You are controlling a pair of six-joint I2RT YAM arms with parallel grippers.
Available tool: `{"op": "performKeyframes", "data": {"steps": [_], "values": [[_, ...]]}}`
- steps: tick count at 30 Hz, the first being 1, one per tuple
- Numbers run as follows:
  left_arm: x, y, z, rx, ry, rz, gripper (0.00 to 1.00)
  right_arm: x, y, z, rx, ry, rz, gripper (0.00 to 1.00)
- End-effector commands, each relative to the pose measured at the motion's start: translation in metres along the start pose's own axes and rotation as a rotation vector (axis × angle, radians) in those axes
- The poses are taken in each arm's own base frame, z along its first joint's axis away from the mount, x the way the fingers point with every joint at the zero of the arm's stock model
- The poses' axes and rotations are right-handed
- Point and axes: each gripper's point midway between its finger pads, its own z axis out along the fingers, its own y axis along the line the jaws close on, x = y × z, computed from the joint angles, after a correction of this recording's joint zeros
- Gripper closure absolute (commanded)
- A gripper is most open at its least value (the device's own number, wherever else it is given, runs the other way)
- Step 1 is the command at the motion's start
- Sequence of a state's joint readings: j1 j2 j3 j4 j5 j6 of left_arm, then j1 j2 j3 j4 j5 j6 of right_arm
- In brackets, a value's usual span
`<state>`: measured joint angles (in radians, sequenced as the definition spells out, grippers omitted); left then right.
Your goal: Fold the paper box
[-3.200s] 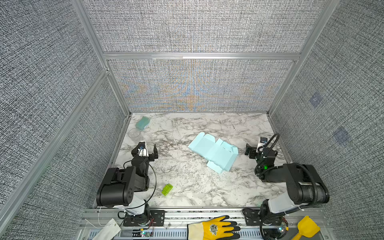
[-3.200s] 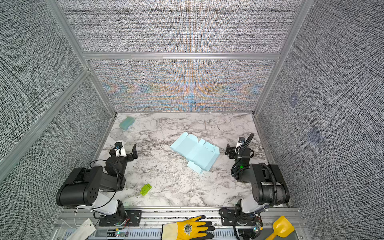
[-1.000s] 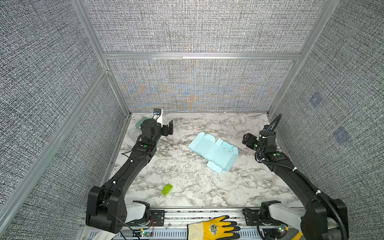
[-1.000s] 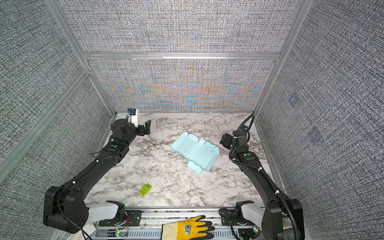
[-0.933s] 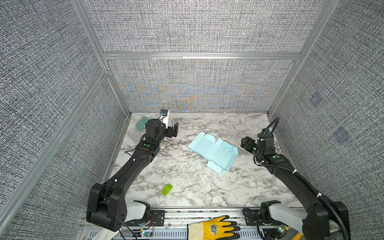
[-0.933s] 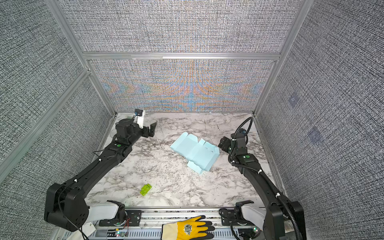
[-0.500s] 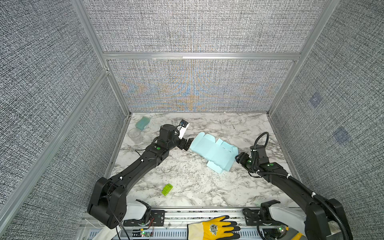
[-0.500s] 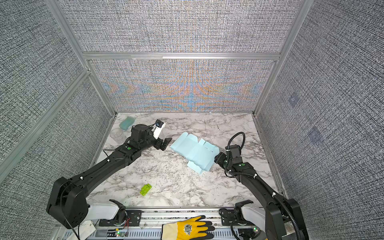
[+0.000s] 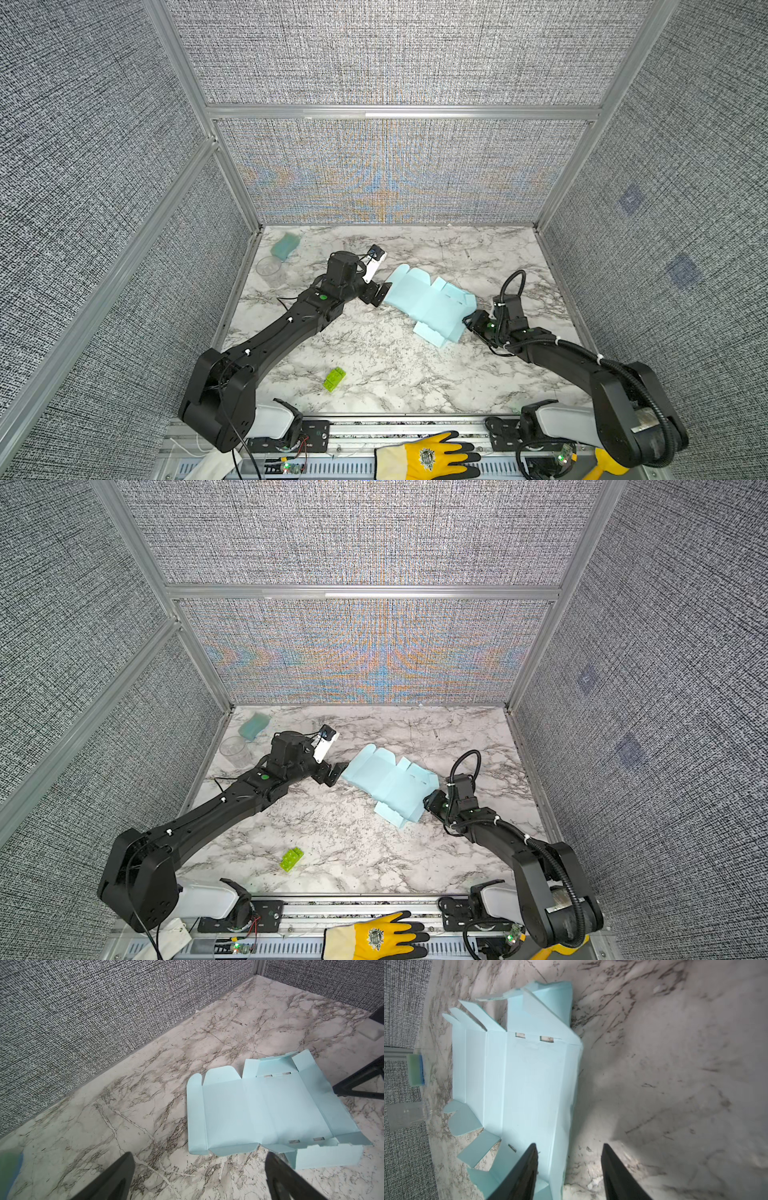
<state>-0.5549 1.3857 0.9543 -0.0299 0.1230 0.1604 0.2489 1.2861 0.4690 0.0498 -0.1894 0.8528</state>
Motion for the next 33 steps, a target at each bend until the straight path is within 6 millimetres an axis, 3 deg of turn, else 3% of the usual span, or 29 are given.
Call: {"op": "performKeyframes", "data": {"steps": [1, 2, 3, 11, 17, 28, 33], "values": [[-0.003, -0.003, 0.005, 0.006, -0.003, 0.014, 0.01, -0.012, 0.022, 0.006, -0.100, -0.042, -0.056, 0.53], [-0.003, -0.005, 0.006, 0.011, -0.002, 0.013, 0.01, -0.013, 0.025, 0.008, -0.117, -0.046, -0.065, 0.57], [-0.006, -0.006, 0.009, 0.017, -0.003, 0.012, 0.01, -0.016, 0.031, 0.013, -0.140, -0.048, -0.082, 0.69], [-0.031, -0.007, 0.011, 0.032, -0.037, 0.009, 0.01, -0.020, 0.041, 0.018, -0.173, -0.049, -0.139, 0.94], [-0.047, -0.013, 0.019, 0.030, -0.038, 0.094, 0.01, -0.029, 0.060, -0.003, -0.230, -0.095, -0.198, 0.99], [-0.099, -0.038, 0.026, 0.143, -0.116, 0.328, 0.01, -0.059, 0.116, -0.071, -0.291, -0.203, -0.450, 1.00], [-0.115, -0.049, 0.027, 0.190, -0.201, 0.466, 0.01, -0.061, 0.133, -0.082, -0.332, -0.195, -0.537, 1.00]]}}
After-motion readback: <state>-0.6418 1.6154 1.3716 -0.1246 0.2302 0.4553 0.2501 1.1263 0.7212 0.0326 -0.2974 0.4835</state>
